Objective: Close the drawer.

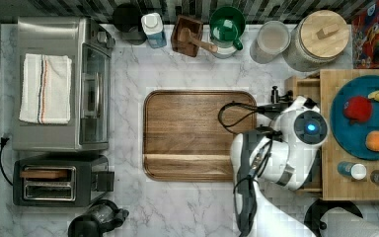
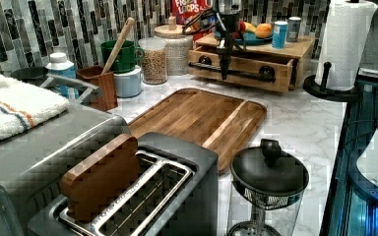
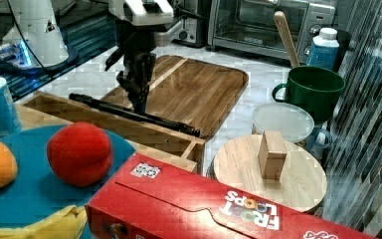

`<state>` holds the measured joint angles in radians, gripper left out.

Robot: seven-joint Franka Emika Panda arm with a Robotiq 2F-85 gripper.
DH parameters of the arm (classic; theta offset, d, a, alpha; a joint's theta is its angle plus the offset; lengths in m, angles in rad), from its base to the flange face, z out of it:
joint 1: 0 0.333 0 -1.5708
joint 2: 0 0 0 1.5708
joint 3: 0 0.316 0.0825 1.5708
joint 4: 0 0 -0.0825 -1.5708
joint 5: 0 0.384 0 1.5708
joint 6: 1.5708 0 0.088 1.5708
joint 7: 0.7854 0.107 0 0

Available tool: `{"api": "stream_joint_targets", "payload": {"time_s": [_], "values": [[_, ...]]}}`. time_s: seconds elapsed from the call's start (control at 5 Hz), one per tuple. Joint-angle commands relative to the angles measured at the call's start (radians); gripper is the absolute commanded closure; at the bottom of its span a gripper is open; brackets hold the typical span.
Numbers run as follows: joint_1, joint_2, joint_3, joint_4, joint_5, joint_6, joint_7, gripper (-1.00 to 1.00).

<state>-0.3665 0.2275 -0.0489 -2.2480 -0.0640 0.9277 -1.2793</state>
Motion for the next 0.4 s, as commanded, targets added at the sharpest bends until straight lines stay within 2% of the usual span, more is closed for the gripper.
{"api": "stream_joint_targets", "payload": {"time_s": [0.2,0.4], "values": [[-0.142,0.033,-0.086,0.17,-0.025,0.093,-0.173,1.0],[-0.133,0.047,-0.105,0.181,-0.083,0.125,-0.126,1.0]]}}
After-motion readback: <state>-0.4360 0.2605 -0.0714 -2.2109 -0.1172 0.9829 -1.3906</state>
